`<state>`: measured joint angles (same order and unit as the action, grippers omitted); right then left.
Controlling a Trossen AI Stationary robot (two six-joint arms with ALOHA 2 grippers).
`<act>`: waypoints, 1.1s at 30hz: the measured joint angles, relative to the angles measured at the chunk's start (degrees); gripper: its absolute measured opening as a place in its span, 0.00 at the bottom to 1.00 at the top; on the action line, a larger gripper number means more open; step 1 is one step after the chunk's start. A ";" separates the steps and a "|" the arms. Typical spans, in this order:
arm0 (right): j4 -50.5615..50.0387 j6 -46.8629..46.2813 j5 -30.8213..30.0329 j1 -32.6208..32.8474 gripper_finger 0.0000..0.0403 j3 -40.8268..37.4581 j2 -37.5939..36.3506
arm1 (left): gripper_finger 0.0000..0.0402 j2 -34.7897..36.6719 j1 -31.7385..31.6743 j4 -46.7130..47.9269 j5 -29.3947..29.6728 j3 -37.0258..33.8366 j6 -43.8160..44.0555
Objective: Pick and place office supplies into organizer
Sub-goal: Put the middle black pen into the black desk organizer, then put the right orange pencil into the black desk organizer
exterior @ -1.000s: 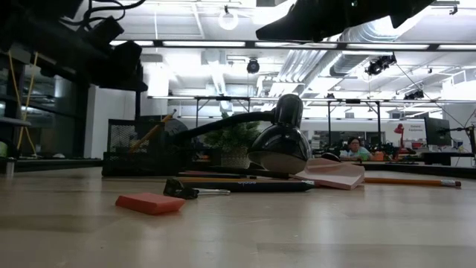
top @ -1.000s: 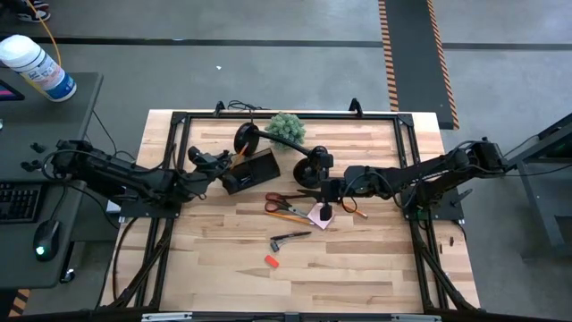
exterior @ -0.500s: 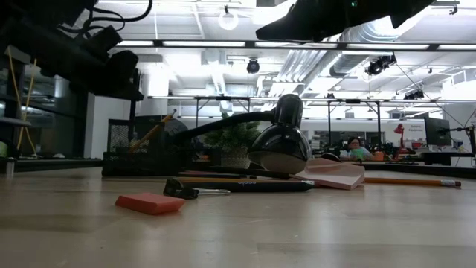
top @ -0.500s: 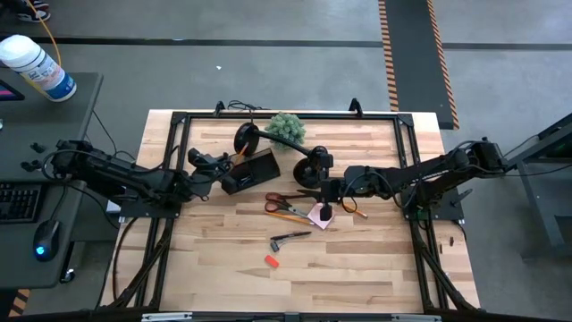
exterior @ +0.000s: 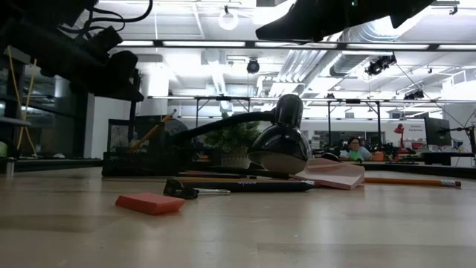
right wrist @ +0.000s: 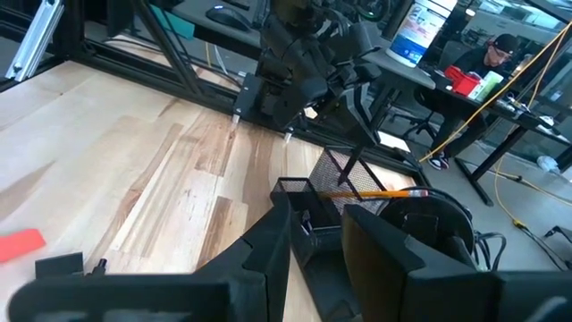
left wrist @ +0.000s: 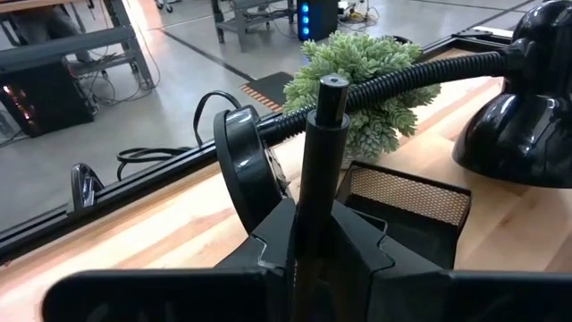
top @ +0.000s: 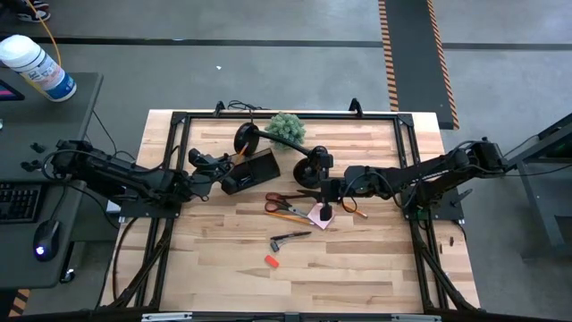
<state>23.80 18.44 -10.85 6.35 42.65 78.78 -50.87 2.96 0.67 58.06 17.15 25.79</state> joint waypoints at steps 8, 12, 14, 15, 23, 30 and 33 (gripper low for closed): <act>-0.01 -0.01 0.09 0.00 0.23 0.00 0.00 | 0.08 0.00 0.00 -0.02 -1.09 0.02 -0.29; -0.01 0.00 0.08 0.01 0.23 0.00 0.02 | 0.08 0.00 0.00 -0.04 -1.12 0.02 -0.34; -0.01 0.01 0.08 0.01 0.23 0.00 0.01 | 0.10 0.00 0.02 -0.06 -1.26 0.02 -0.38; -0.01 0.00 0.09 0.00 0.23 0.00 0.00 | 0.12 0.00 0.02 -0.07 -1.27 0.02 -0.36; -0.03 0.01 0.09 0.00 0.23 0.00 0.01 | 0.33 0.00 0.01 -0.15 -0.76 0.02 0.19; -0.44 1.54 -0.96 0.02 0.23 -0.02 -0.04 | 0.41 0.00 0.04 -0.35 2.86 0.02 -0.57; -0.44 1.52 -1.71 -0.30 0.23 -0.02 -0.04 | 0.42 0.26 0.04 -2.84 7.03 0.02 -4.18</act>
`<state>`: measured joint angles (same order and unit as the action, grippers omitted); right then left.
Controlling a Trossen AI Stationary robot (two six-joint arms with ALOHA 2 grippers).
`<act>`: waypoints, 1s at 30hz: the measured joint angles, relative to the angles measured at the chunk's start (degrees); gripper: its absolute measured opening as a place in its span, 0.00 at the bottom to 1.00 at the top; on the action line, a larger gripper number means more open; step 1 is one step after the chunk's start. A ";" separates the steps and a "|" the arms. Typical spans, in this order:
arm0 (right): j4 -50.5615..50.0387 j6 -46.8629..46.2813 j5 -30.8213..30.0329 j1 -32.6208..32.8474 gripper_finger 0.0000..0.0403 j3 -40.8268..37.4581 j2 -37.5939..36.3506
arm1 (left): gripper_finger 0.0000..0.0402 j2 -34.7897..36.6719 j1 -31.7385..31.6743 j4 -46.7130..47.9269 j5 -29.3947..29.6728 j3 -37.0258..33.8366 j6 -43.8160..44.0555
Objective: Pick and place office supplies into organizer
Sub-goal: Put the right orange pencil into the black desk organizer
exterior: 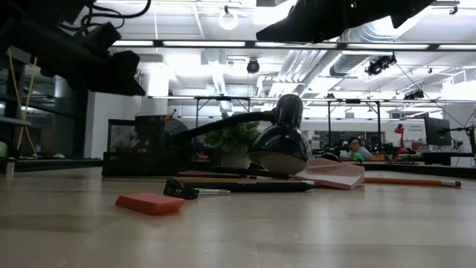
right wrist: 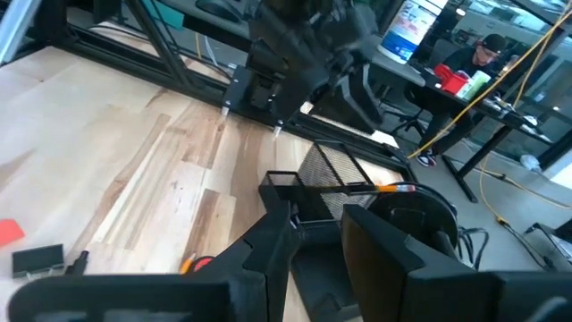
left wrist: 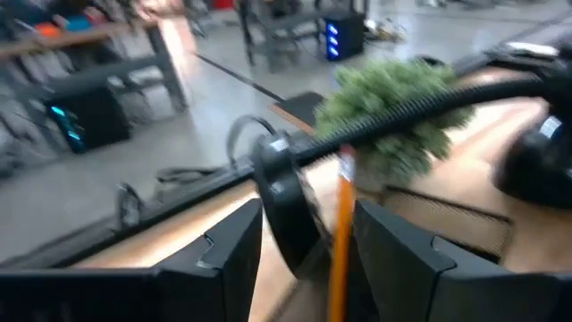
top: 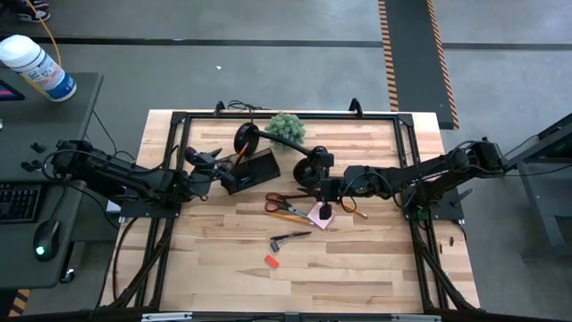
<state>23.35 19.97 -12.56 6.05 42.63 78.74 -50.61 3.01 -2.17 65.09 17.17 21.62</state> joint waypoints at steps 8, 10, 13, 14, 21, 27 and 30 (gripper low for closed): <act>-1.75 -1.00 -0.58 0.13 0.23 0.00 0.00 | 0.42 2.79 0.00 -15.50 -8.33 0.02 -16.85; -4.05 -2.08 -0.61 0.13 0.23 0.00 -0.02 | 0.42 2.93 0.00 -17.38 -15.00 0.02 -18.15; -8.17 -4.97 0.01 0.11 0.23 0.00 -0.02 | 0.42 2.73 0.00 -17.65 -25.50 0.02 -17.95; -9.27 -6.15 0.73 0.11 0.23 0.00 -0.02 | 0.42 2.39 0.00 -17.61 -28.66 0.03 -17.62; -11.71 -13.26 3.35 1.23 0.23 -3.56 -0.09 | 0.42 -1.30 0.02 -18.27 -41.87 0.02 -15.82; -13.46 -22.06 -2.22 2.54 0.23 -8.48 -0.09 | 0.42 -7.70 0.00 -25.60 -45.46 0.02 -15.39; -14.50 -26.12 -4.00 3.60 0.23 -10.39 -0.11 | 0.42 -11.48 0.02 -30.38 -47.51 0.02 -15.75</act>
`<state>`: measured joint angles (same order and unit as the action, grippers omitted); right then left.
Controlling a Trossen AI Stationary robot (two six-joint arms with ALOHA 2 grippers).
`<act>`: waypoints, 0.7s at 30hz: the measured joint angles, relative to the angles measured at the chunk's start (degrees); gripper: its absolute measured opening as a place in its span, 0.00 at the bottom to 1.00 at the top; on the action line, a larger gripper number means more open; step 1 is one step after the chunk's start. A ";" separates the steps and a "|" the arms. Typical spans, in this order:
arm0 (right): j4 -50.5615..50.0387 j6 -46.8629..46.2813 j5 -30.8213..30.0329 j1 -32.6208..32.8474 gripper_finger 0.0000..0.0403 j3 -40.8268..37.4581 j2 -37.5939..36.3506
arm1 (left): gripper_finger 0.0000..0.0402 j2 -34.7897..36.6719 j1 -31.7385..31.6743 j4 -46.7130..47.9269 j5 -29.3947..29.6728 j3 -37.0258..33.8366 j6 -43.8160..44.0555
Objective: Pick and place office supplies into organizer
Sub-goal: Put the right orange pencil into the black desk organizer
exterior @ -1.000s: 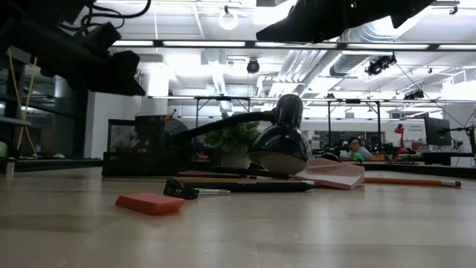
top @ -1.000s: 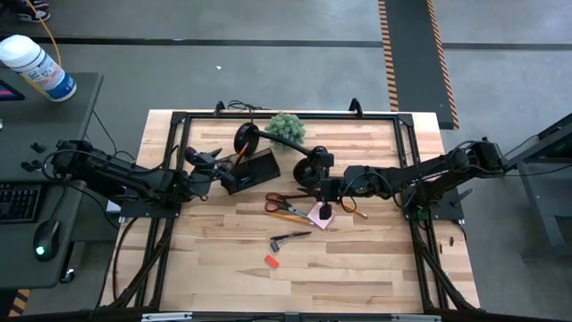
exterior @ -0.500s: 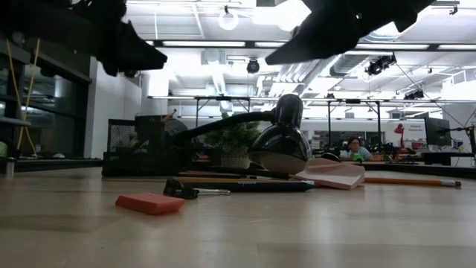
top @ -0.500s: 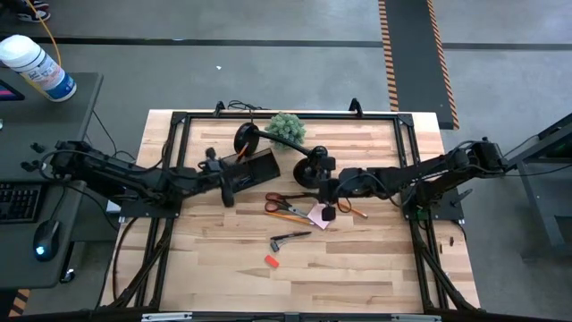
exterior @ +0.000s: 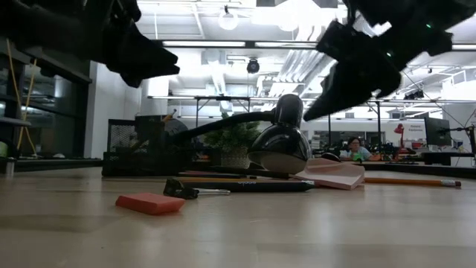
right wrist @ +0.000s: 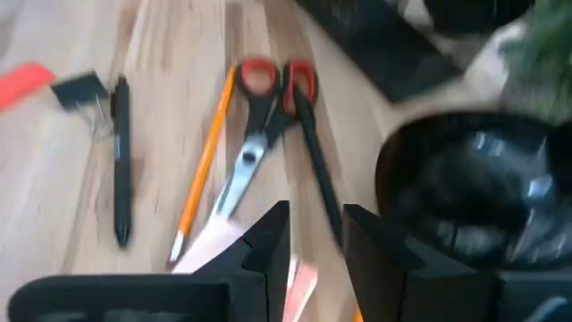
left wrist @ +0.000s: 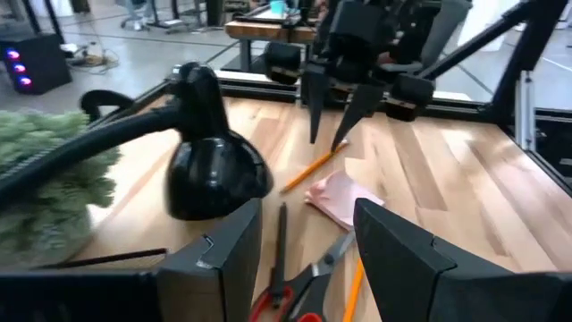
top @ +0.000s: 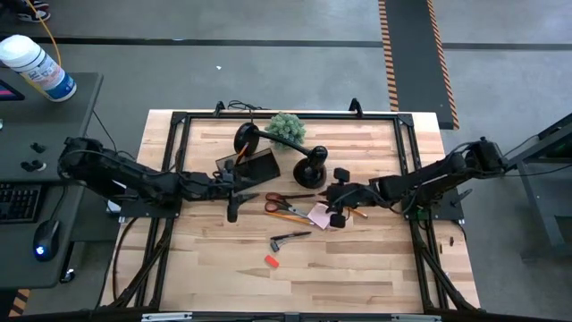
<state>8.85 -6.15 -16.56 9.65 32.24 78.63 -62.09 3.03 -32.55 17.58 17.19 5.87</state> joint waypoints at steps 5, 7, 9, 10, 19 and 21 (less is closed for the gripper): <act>-7.24 -7.82 -3.83 2.99 0.23 -2.72 -2.69 | 0.42 -5.09 -0.02 -4.77 -0.32 0.00 -0.04; -11.39 -11.46 -6.76 4.82 0.23 -3.59 -5.23 | 0.42 -6.71 -0.02 -6.33 -0.30 0.00 -0.03; -14.71 -14.95 -9.47 6.87 0.23 -4.71 -8.13 | 0.42 -7.79 -0.02 -7.62 -0.23 0.00 -0.05; -15.90 -16.61 -10.53 8.04 0.23 -5.47 -9.91 | 0.42 -8.14 -0.02 -8.41 -0.19 0.00 -0.04; -20.50 -32.69 -16.78 19.18 0.23 -14.15 -22.99 | 0.42 -8.67 -0.02 -11.29 -0.28 0.00 -0.18; -20.82 -35.63 -17.80 21.19 0.23 -16.13 -23.68 | 0.42 -8.67 -0.02 -11.25 -0.28 0.00 -0.26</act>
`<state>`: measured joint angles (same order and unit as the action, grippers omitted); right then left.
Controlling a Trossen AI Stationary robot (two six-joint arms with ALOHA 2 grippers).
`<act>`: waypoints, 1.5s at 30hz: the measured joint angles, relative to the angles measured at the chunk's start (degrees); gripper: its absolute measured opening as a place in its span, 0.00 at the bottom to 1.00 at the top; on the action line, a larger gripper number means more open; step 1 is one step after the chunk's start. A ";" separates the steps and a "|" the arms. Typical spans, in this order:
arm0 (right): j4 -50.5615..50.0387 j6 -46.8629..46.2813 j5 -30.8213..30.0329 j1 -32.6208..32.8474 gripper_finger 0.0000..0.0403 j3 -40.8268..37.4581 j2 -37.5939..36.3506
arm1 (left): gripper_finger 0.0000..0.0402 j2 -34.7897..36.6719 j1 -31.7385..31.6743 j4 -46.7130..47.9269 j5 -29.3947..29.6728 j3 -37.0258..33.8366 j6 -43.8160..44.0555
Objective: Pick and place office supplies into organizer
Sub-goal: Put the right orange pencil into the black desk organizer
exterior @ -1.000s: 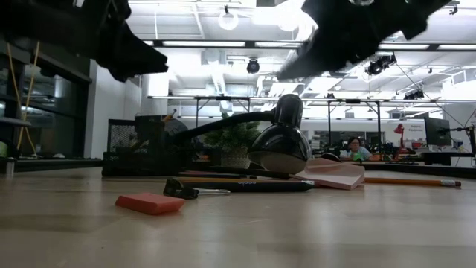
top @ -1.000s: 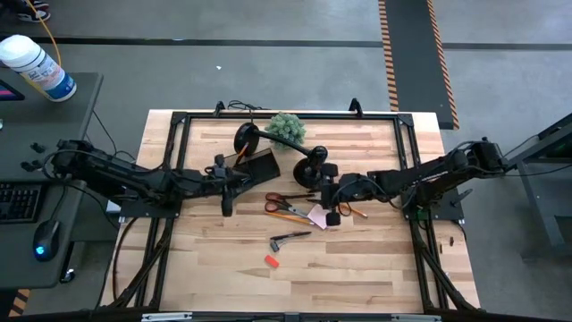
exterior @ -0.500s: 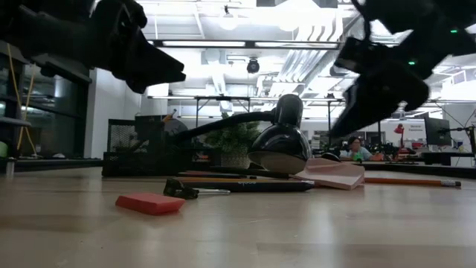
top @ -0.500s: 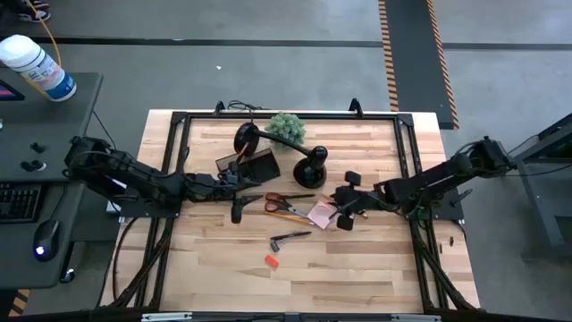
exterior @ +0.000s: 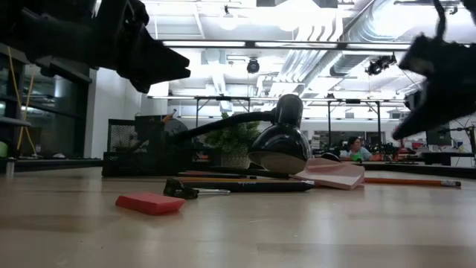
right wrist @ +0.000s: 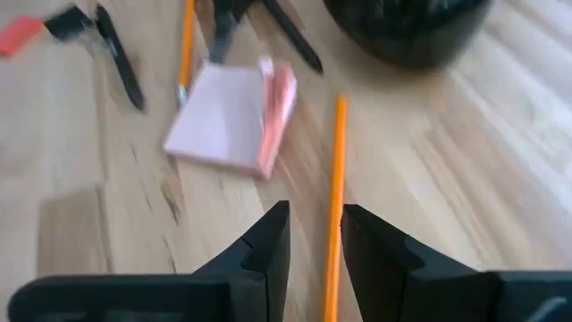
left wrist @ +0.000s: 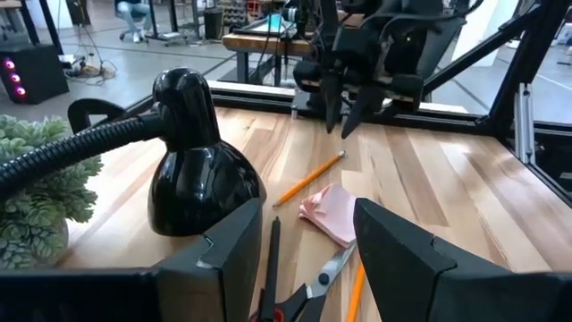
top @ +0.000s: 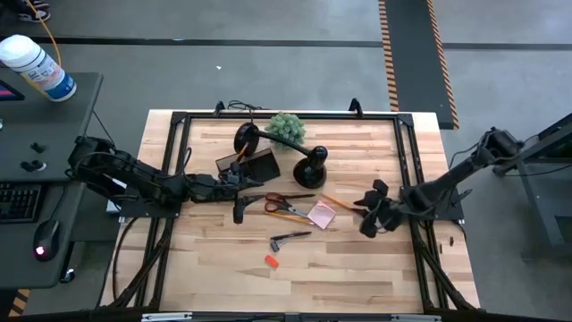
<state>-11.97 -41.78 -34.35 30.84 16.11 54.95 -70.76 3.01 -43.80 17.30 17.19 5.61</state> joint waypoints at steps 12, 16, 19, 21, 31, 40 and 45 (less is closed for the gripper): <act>-6.20 -15.44 0.58 6.71 0.23 -3.97 -0.10 | 0.42 0.00 0.00 -0.21 0.38 0.00 0.20; -7.92 -19.30 1.53 8.47 0.23 -3.95 -0.10 | 0.42 0.00 0.00 -0.23 1.16 0.00 0.21; -8.38 -21.19 1.54 9.41 0.23 -3.95 -0.09 | 0.42 0.00 0.00 -0.23 1.33 0.00 0.22; -8.85 -22.35 1.60 9.80 0.23 -3.95 0.04 | 0.42 0.00 0.00 -0.23 1.33 0.00 0.22; -6.95 -22.78 0.20 9.95 0.23 -3.95 2.65 | 0.42 0.00 0.00 -0.23 1.36 0.00 0.24; -7.10 -27.21 -3.00 14.68 0.23 -3.93 2.92 | 0.42 0.00 0.00 -0.23 1.38 0.00 0.13; -9.73 -29.30 -2.28 15.05 0.23 -3.90 2.92 | 0.42 0.00 0.00 -0.23 1.38 0.00 0.11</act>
<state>-21.70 -71.08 -36.63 45.89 12.21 57.87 -70.76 3.01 -44.03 18.68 17.19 5.72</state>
